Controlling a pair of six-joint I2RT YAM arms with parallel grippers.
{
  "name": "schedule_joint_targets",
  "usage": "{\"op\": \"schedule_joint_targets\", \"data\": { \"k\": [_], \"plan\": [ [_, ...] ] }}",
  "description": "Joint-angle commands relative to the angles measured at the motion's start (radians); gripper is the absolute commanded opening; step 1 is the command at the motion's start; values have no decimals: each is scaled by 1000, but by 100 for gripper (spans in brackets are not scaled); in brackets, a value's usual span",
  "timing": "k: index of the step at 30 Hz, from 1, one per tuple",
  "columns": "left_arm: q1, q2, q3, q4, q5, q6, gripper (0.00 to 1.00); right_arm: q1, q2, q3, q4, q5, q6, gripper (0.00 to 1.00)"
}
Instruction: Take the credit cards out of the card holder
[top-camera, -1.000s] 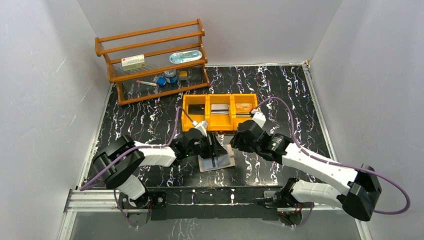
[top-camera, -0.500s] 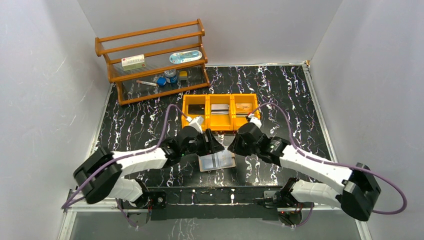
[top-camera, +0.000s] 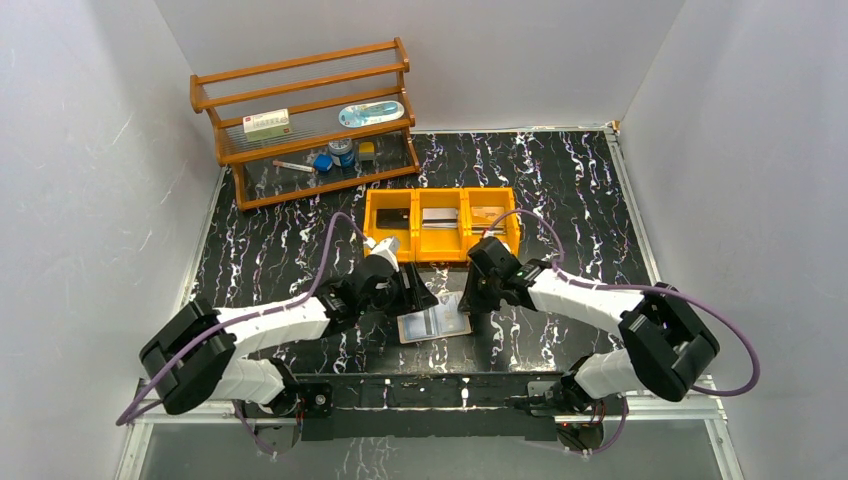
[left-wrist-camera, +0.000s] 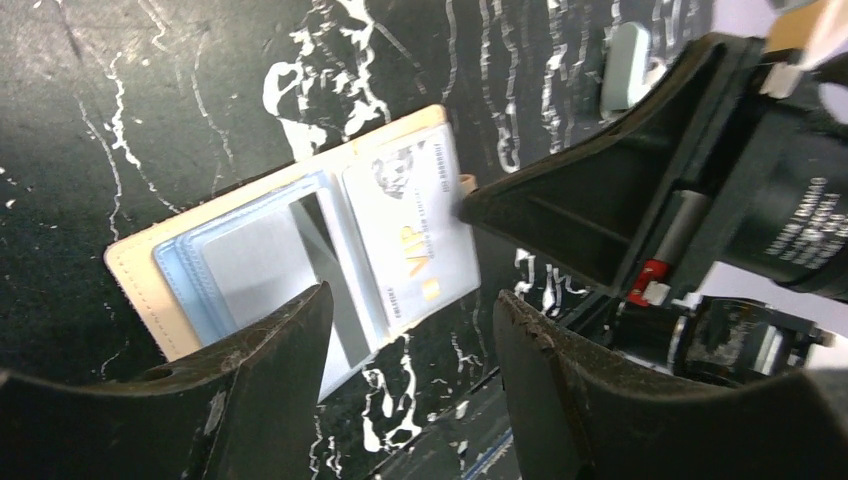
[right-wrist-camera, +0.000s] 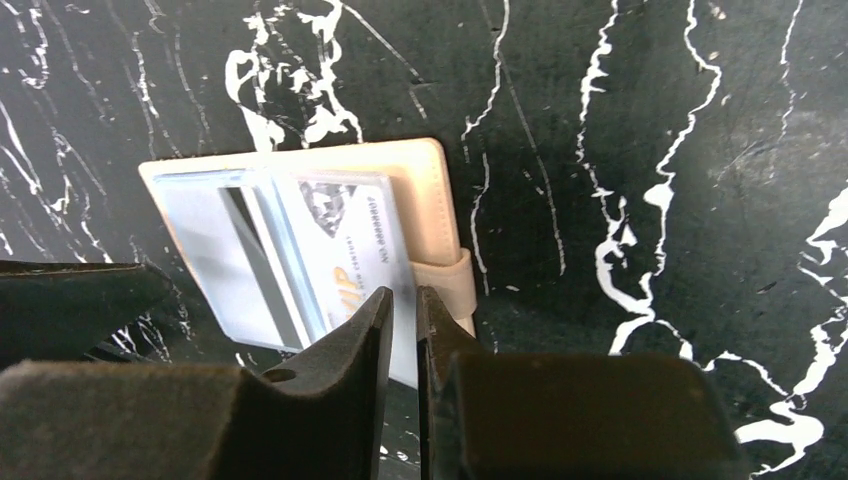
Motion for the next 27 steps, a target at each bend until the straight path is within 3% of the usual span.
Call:
{"op": "schedule_joint_targets", "data": {
  "k": [1,5,7,10,14,19,27],
  "plan": [
    [-3,51,57,-58,14,40,59,-17,23,-20,36,-45,-43,23],
    [-3,85,102,-176,-49,56,59,-21,20,-39,47,-62,-43,25],
    [-1,91,114,-228,-90,47,59,-21,8,5,-29,-12,-71,24],
    [-1,68,98,-250,-116,42,59,-20,-99,32,-53,18,-115,30],
    [-2,38,74,-265,-144,40,57,-21,-165,43,70,-123,-153,38],
    [-1,42,65,-249,-130,57,54,-21,-44,49,202,-319,-89,35],
    [-1,64,63,-259,-117,64,50,-21,121,12,356,-407,-53,34]
  ]
}}
